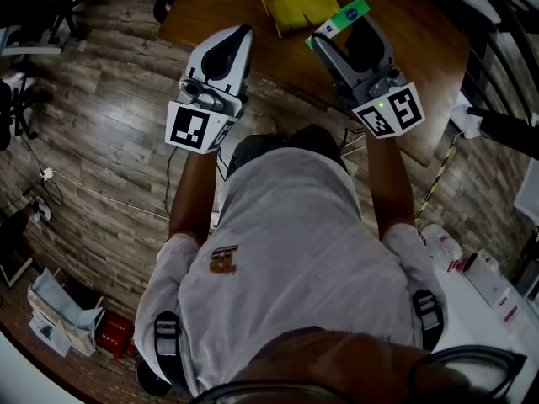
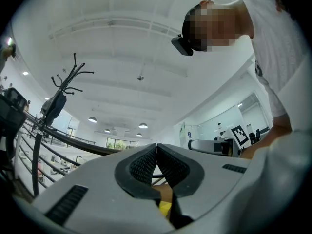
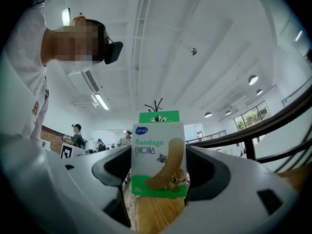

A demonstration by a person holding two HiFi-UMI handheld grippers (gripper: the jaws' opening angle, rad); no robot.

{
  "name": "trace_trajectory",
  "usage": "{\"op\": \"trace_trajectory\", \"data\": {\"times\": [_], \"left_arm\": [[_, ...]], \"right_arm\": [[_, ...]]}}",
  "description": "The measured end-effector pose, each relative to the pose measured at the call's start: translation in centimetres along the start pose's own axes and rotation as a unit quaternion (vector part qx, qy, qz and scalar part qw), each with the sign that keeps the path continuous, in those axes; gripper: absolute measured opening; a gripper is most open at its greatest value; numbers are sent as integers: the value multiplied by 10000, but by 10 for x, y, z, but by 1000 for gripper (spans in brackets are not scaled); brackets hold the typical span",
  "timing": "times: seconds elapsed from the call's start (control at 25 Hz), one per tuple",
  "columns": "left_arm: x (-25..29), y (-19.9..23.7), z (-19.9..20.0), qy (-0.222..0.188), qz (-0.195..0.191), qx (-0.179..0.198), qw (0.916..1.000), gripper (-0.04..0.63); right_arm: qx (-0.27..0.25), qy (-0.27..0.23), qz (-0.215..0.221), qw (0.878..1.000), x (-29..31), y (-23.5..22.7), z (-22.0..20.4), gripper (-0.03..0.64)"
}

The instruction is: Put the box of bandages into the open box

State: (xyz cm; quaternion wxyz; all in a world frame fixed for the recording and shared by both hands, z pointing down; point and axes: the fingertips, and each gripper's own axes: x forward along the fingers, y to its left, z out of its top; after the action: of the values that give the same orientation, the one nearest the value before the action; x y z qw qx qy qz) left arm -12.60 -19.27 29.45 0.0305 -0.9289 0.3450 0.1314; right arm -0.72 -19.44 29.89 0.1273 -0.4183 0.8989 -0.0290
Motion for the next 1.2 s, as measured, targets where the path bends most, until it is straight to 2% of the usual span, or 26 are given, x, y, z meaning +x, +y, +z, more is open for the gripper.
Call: {"op": "trace_trajectory", "data": {"times": [0.48, 0.72, 1.04, 1.2], "left_arm": [[19, 30, -10, 35, 279, 76, 9996, 20], [40, 31, -14, 37, 441, 92, 9990, 20], [63, 30, -29, 95, 569, 175, 9982, 20], [76, 32, -41, 162, 638, 170, 9977, 20]], "right_arm": [[-404, 359, 211, 9983, 34, -43, -5, 331], [-656, 818, 416, 9936, 43, -70, -12, 331], [-968, 1646, 699, 9791, 55, -102, -41, 331], [-1240, 2242, 899, 9624, 58, -118, -68, 331]]}}
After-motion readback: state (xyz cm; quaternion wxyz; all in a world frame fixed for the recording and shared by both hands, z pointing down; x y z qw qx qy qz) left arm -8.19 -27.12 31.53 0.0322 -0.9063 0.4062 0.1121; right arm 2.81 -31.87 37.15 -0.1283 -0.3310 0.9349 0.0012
